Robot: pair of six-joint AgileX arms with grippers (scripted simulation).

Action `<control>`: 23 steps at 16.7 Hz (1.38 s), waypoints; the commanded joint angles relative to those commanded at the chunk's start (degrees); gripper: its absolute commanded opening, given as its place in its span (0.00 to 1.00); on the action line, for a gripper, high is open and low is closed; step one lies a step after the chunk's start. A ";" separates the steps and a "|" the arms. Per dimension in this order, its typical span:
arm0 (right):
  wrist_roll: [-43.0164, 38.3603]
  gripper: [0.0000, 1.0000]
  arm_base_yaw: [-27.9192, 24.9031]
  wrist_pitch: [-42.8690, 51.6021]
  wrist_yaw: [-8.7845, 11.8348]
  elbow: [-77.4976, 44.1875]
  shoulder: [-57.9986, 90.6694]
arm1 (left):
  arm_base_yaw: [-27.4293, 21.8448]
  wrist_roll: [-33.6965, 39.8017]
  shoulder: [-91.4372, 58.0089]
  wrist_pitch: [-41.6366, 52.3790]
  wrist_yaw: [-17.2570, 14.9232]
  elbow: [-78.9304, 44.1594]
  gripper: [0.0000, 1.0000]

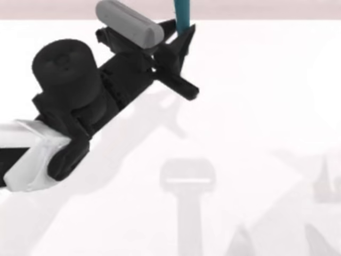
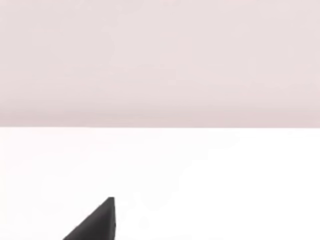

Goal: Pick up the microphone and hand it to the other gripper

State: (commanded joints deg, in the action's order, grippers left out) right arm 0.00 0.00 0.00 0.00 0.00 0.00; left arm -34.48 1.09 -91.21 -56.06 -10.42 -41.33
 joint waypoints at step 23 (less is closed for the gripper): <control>1.76 1.00 -11.95 -11.85 12.38 -20.03 32.08 | -1.35 0.16 0.57 -0.98 1.35 0.75 0.00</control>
State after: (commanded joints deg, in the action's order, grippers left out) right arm 1.76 -11.95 -11.85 12.38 -20.03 32.08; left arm -35.84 1.26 -90.64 -57.04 -9.07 -40.58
